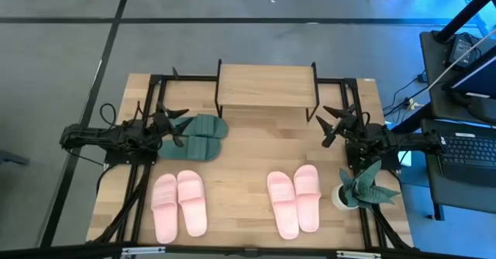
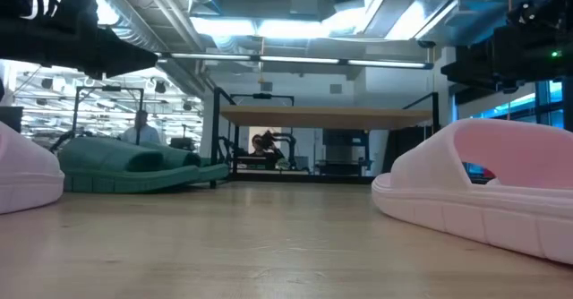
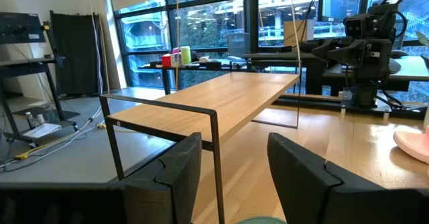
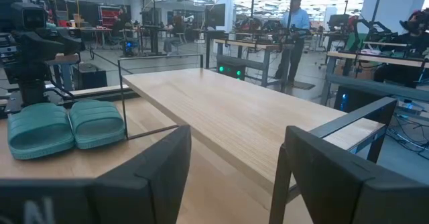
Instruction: Pick and place slides into the shelf
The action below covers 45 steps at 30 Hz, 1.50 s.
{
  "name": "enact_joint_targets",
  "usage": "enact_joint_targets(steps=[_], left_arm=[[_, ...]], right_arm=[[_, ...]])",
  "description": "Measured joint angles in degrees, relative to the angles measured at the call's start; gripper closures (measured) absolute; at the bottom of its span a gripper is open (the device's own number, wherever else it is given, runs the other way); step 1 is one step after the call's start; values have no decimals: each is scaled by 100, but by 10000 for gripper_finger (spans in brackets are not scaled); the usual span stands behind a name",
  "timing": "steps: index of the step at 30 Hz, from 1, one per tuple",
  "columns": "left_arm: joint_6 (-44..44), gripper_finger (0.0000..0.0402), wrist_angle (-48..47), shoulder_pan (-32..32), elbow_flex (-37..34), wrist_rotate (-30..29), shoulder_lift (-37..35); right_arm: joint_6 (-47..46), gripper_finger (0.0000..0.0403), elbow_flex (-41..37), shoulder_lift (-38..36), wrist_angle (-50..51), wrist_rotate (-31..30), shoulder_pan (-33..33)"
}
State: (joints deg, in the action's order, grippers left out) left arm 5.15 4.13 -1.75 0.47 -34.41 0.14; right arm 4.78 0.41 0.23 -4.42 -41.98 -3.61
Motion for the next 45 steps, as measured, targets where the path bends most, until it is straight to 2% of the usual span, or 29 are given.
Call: enact_joint_targets(steps=[39,45], left_arm=[[-2,237,-1,0,0,0,0],[0,237,-1,1,0,0,0]], right_arm=[[-8,161,1,2,-61,-1,0],[-386,161,1,2,-258,3,1]])
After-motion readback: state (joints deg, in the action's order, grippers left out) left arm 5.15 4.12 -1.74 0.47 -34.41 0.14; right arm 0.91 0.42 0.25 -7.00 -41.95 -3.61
